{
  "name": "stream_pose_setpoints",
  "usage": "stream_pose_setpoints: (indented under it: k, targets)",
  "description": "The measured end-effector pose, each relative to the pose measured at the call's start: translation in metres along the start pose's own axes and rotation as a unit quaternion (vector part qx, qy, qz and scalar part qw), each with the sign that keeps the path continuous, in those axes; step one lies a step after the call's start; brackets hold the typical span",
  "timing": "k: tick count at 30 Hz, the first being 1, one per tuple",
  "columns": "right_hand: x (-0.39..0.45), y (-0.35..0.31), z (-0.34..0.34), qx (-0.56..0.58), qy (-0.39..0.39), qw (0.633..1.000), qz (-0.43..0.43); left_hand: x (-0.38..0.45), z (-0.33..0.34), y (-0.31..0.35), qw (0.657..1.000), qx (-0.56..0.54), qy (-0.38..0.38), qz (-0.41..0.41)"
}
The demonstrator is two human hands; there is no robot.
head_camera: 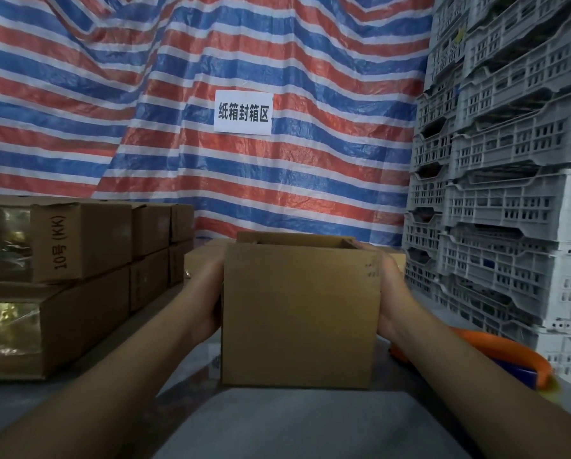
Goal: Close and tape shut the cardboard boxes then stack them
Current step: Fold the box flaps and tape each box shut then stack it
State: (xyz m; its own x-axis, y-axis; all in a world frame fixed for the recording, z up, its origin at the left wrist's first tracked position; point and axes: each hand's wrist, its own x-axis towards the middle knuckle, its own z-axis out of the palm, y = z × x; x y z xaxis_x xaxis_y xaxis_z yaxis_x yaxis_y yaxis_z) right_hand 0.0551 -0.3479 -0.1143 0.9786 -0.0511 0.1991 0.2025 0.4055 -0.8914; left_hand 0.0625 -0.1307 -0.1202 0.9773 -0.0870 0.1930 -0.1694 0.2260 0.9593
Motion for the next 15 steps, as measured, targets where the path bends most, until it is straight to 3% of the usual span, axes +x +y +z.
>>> stream_pose_setpoints:
  k: [5,8,15]
  targets:
    - [0.002,0.003,-0.004,-0.025,-0.014,1.0,-0.009,0.001,-0.003,-0.003,1.0,-0.007,0.007,0.022]
    - [0.002,0.006,-0.006,-0.04,-0.023,0.999,-0.008,0.004,-0.007,0.001,0.997,-0.023,0.065,0.042]
    - [0.007,0.011,-0.01,-0.01,-0.029,1.0,-0.009,-0.001,-0.009,0.005,0.997,0.063,0.003,0.039]
